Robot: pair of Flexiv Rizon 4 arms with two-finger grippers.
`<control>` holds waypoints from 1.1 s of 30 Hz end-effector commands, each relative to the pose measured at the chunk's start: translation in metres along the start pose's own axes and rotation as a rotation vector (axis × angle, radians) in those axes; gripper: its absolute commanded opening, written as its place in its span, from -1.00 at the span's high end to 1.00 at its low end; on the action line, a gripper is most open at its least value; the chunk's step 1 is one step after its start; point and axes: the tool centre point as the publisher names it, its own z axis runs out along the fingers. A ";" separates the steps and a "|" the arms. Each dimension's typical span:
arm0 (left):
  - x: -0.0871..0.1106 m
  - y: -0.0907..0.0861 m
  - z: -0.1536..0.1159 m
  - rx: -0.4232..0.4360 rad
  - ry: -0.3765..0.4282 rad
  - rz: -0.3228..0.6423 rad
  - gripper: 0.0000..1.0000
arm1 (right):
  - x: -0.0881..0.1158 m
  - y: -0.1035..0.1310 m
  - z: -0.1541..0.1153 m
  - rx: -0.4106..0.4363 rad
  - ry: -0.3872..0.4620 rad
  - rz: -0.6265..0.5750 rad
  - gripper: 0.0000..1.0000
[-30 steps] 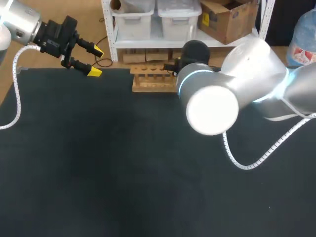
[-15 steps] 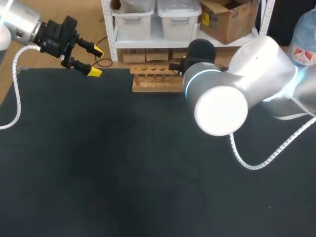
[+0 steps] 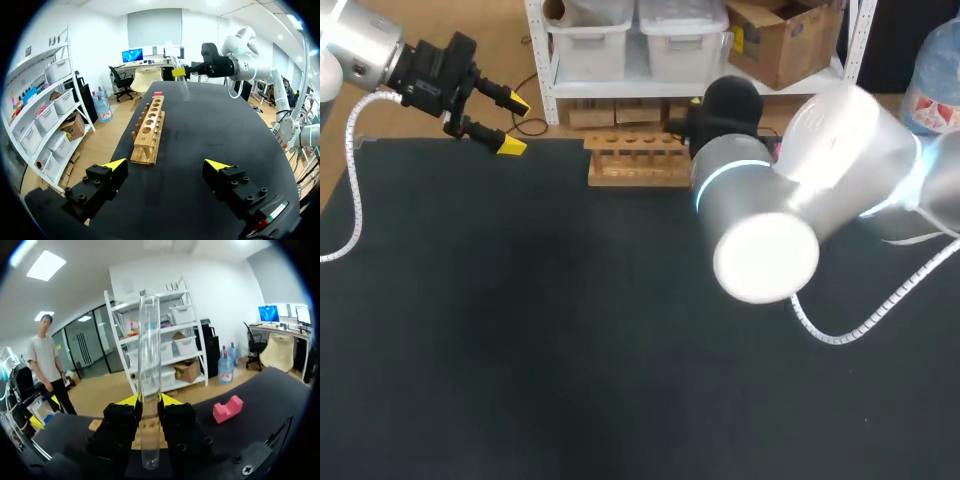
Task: Grasp the test tube, adjust it, and insert it.
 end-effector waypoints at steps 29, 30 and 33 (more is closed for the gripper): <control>0.000 0.000 0.000 -0.002 0.000 0.001 -1.00 | -0.025 0.016 0.053 -0.132 -0.243 -0.141 1.00; 0.000 0.000 0.000 -0.002 0.000 0.001 -1.00 | -0.025 0.016 0.054 -0.131 -0.244 -0.142 1.00; 0.000 0.000 0.000 -0.002 0.000 0.001 -1.00 | -0.022 0.014 0.055 -0.133 -0.250 -0.150 1.00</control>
